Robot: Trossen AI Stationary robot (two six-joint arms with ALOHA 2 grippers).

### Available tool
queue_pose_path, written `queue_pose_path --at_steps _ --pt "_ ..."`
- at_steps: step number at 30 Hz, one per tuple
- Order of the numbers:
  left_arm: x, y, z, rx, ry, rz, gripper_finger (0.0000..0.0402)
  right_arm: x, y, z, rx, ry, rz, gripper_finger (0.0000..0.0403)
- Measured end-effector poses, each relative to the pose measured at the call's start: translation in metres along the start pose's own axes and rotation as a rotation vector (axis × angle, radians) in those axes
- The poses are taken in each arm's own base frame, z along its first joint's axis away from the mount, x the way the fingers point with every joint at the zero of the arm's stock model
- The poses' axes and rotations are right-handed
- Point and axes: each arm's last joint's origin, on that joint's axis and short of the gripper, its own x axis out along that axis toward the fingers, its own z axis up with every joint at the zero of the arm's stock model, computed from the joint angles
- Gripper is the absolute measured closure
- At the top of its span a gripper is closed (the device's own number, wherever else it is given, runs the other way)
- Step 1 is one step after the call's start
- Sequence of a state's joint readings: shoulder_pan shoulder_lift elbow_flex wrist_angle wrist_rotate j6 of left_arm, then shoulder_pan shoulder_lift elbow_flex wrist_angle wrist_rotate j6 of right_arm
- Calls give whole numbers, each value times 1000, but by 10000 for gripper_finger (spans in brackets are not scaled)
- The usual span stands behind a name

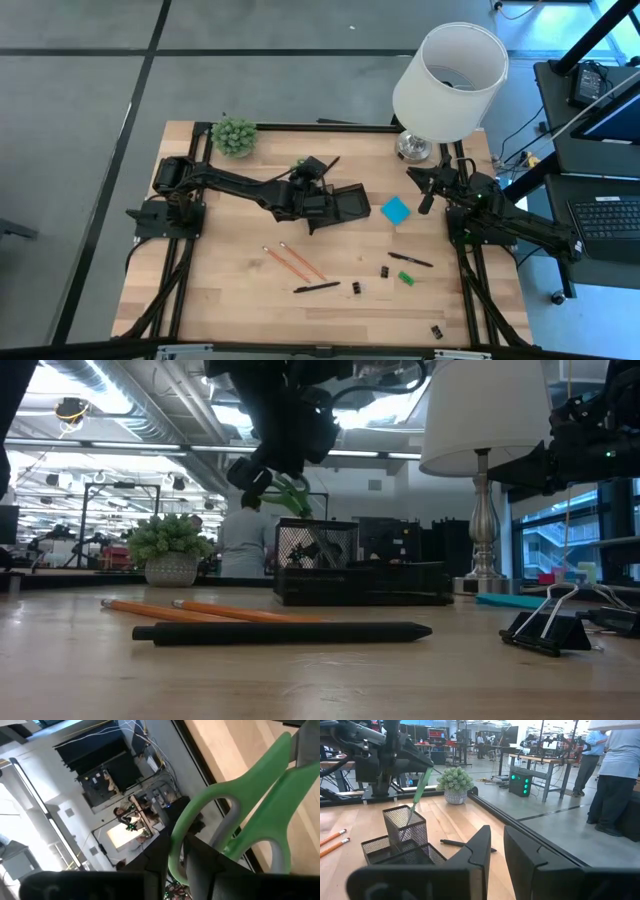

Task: Pick and place office supplies into organizer
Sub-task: Put the green scissors into the black organizer

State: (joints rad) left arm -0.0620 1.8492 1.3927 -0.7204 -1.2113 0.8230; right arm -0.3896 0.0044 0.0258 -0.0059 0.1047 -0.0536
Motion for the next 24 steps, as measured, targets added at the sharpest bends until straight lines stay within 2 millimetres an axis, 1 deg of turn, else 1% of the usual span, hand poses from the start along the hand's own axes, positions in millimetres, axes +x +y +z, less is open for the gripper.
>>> queue_pose_path --at_steps 9,18,24 --pt "0 0 0 1 -4 -4 345 0 0 0 0 0 0 345" --pt "0 -1 1 0 -26 -25 315 0 0 0 0 -1 0 345" --pt "0 -1 0 1 -18 -17 307 0 0 0 0 0 0 345"
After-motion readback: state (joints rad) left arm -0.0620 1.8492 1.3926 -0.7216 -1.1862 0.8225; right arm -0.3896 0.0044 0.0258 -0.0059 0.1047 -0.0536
